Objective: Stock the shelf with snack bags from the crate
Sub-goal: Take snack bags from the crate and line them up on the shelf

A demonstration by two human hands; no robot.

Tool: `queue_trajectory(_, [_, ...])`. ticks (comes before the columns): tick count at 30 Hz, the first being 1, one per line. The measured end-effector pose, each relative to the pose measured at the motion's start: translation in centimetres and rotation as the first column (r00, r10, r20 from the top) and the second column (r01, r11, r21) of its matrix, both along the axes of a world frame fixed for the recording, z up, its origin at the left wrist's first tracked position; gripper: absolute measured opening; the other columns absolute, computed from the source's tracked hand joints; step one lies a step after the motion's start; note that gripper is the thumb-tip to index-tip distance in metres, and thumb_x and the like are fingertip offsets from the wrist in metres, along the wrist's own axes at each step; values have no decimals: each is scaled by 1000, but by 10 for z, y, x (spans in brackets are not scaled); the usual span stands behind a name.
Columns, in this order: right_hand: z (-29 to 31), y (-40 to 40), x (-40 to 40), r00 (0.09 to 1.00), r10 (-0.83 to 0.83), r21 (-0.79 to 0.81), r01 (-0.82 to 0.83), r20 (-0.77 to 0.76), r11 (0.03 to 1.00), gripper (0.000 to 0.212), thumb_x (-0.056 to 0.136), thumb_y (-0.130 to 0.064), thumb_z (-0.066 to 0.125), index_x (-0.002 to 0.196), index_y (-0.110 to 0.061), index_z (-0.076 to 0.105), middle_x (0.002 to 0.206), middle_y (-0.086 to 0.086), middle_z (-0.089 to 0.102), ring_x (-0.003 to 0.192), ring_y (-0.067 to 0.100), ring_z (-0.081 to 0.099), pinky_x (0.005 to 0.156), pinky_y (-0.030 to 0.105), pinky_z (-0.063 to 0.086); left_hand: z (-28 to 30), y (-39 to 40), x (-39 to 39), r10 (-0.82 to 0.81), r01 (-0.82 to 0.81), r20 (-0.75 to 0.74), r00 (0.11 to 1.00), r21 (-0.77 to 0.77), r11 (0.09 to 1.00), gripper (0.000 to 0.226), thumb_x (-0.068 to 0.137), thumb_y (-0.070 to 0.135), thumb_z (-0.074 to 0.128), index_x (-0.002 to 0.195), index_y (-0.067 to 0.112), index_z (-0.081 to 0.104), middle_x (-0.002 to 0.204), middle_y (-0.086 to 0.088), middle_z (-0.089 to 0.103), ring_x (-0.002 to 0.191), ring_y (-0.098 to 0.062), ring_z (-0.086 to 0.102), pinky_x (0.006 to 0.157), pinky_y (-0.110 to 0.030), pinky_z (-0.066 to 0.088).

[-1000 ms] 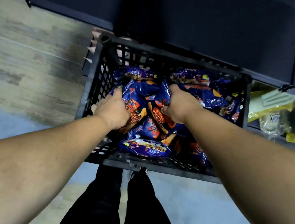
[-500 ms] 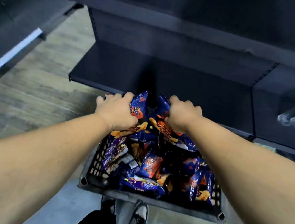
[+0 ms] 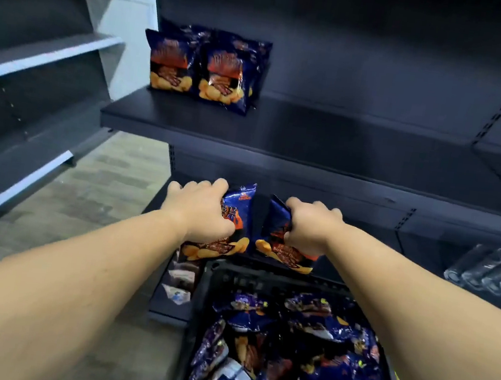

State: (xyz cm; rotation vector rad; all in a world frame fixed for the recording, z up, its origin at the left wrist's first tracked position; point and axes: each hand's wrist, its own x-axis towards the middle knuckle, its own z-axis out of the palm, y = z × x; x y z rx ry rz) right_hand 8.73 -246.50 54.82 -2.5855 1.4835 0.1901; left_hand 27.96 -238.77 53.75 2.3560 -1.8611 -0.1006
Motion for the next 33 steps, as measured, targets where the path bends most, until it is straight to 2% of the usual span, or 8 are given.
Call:
queue_trajectory(7, [43,34,75,998,-50,-85,53,48,995,35,84,-26,53,118,-26,43,104,1,55,113,27,40,83,41,27,49,23,82,-104,103,-10,995,-45,994,53,69,42,59,118,30,40,101,4,54,103,-26,51,91,-44,32])
queue_trajectory(10, [59,41,94,996,-54,-121,62,65,991,34,84,-26,53,116,-26,42,110,3,58,111,26,40,84,42,29,67,25,105,-132,132,6,991,-54,990,60,69,43,60,124,30,39,106,4,58,101,-24,52,95,-45,34])
queue_trajectory(12, [72,42,102,996,-60,-143,68,61,987,34,86,-27,53,117,-24,41,110,3,57,112,27,41,87,43,31,78,22,116,-139,139,9,990,-63,988,61,69,44,60,124,28,39,103,5,59,95,-23,53,94,-44,35])
queue_trajectory(16, [99,33,111,996,-64,-201,75,63,977,30,86,-29,53,112,-23,38,95,-1,49,109,26,40,91,43,33,100,8,133,-134,135,16,991,-103,985,60,68,44,59,120,25,39,95,5,59,87,-22,53,95,-45,35])
queue_trajectory(19, [120,18,117,997,-49,-229,63,64,971,26,86,-29,53,105,-26,35,93,-1,48,104,24,38,86,41,31,120,-6,140,-135,133,0,991,-157,979,52,72,43,58,116,24,40,96,4,60,90,-23,54,96,-48,35])
queue_trajectory(22, [139,-1,123,996,-21,-258,41,82,965,27,86,-30,53,105,-26,35,98,1,52,105,26,38,82,41,29,139,-20,146,-123,122,10,992,-190,974,53,76,37,56,123,22,38,98,2,59,94,-24,54,99,-50,33])
queue_trajectory(30, [164,-36,146,997,43,-300,-23,59,954,39,87,-32,57,120,-24,37,95,0,48,116,28,37,98,47,29,162,-56,177,-29,43,77,997,-185,982,51,78,34,57,123,19,37,92,2,54,91,-23,47,101,-48,31])
queue_trajectory(33, [164,-51,158,997,50,-295,-32,56,955,35,86,-29,57,114,-24,37,96,1,50,114,29,38,100,49,29,163,-75,194,-14,28,84,996,-174,984,50,77,37,57,120,20,39,93,1,56,92,-23,47,101,-48,30])
